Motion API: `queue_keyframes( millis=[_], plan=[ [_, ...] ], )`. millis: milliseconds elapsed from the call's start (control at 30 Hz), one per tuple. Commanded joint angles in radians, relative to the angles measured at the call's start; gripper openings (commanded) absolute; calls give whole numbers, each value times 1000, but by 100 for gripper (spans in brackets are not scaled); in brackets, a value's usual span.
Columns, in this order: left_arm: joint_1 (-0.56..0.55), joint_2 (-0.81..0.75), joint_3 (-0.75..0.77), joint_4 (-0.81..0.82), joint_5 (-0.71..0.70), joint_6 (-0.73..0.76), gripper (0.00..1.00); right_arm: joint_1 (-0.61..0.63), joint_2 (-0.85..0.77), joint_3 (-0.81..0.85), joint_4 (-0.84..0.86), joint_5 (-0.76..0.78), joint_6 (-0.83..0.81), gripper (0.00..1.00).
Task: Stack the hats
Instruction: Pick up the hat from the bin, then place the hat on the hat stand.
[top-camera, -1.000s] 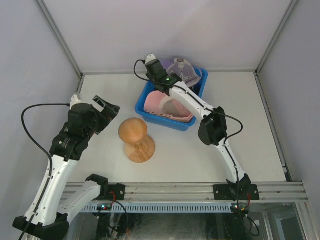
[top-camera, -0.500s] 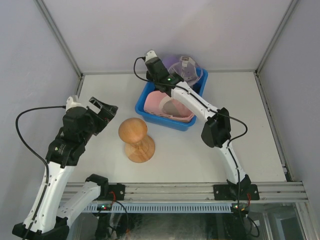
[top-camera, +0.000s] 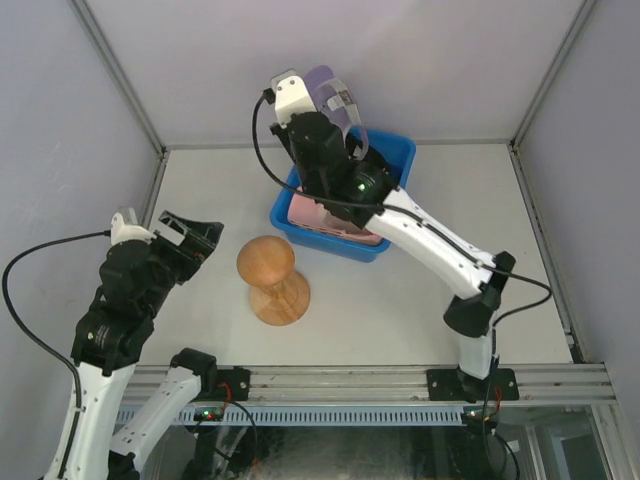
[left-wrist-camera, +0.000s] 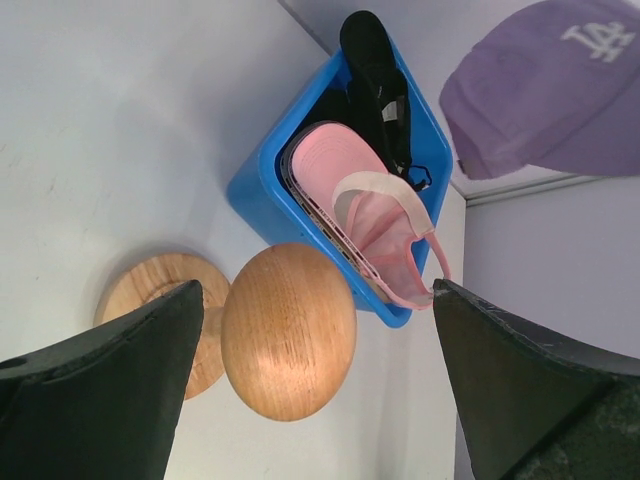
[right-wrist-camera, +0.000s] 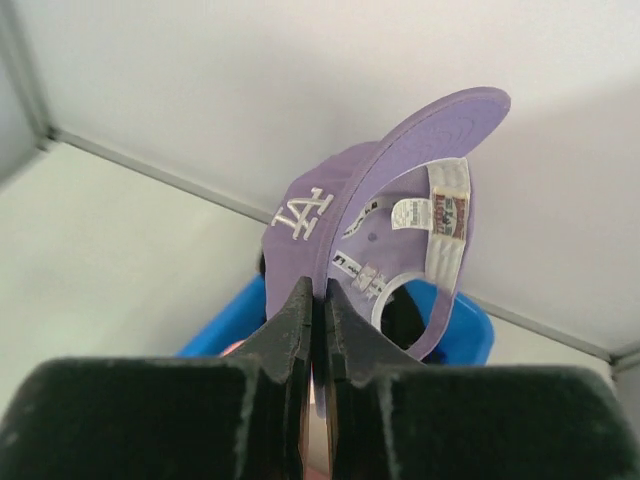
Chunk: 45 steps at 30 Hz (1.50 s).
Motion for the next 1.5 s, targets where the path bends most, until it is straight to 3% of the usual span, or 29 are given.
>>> queue_keyframes(
  millis=[0, 367, 500, 667, 1000, 1467],
  plan=[
    [8, -39, 67, -39, -16, 4, 100, 124, -159, -131, 176, 78, 66, 0],
    [8, -152, 68, -119, -123, -63, 100, 359, -537, -773, 661, 90, 527, 0],
    [7, -152, 69, -128, -129, -71, 100, 387, -569, -893, 825, 73, 603, 0],
    [7, -149, 54, -121, -135, -85, 100, 386, -524, -929, 985, 34, 702, 0],
    [8, -162, 114, -188, -247, -62, 100, 400, -499, -936, 1002, 2, 834, 0],
    [7, -193, 23, -189, -235, -48, 100, 457, -830, -1516, 1085, 107, 1141, 0]
  ],
)
